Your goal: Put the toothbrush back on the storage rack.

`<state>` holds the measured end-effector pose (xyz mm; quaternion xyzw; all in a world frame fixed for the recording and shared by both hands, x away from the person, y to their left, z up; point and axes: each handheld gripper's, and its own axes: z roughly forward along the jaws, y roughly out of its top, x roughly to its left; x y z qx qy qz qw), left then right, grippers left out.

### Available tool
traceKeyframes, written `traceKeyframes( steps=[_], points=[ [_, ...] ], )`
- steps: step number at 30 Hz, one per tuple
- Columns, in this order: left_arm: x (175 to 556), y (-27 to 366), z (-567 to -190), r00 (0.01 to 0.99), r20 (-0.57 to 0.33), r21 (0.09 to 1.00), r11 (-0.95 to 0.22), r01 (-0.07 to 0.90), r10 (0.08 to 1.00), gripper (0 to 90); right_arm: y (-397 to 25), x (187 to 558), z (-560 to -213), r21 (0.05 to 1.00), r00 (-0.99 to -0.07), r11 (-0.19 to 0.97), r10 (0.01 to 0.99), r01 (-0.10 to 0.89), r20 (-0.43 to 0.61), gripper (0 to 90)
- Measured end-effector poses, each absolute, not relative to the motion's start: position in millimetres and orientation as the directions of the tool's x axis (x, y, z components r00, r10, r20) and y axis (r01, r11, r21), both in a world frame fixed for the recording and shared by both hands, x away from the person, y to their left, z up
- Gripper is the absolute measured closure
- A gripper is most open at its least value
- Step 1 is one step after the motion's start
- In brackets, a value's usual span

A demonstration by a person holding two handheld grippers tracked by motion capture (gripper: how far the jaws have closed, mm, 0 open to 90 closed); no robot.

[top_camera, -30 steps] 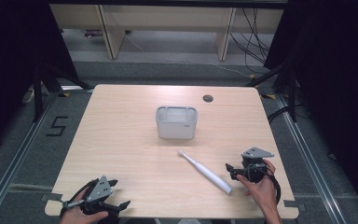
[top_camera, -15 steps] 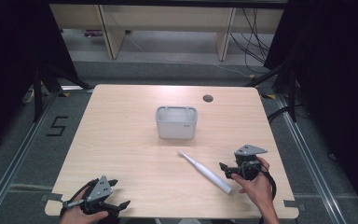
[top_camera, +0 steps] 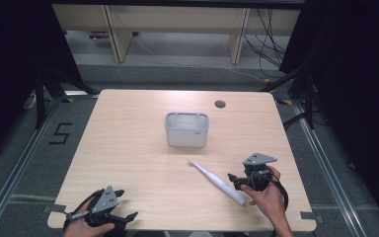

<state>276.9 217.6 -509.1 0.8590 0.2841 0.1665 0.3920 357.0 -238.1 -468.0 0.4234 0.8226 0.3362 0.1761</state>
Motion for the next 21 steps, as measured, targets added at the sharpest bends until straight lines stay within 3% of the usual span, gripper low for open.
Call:
traceKeyframes(
  steps=[14, 21],
  points=[
    [279, 220, -508, 0.791, 0.074, 0.75, -0.557, 0.357, 0.607, 14.7, -220, 365, -460, 0.667, -0.611, 0.439, 0.791, 0.602, 0.032, 27.4],
    [278, 220, -509, 0.785, 0.065, 0.758, -0.542, 0.362, 0.616, 14.7, -205, 370, -451, 0.597, -0.648, 0.505, 0.761, 0.623, 0.033, 33.9]
  ],
)
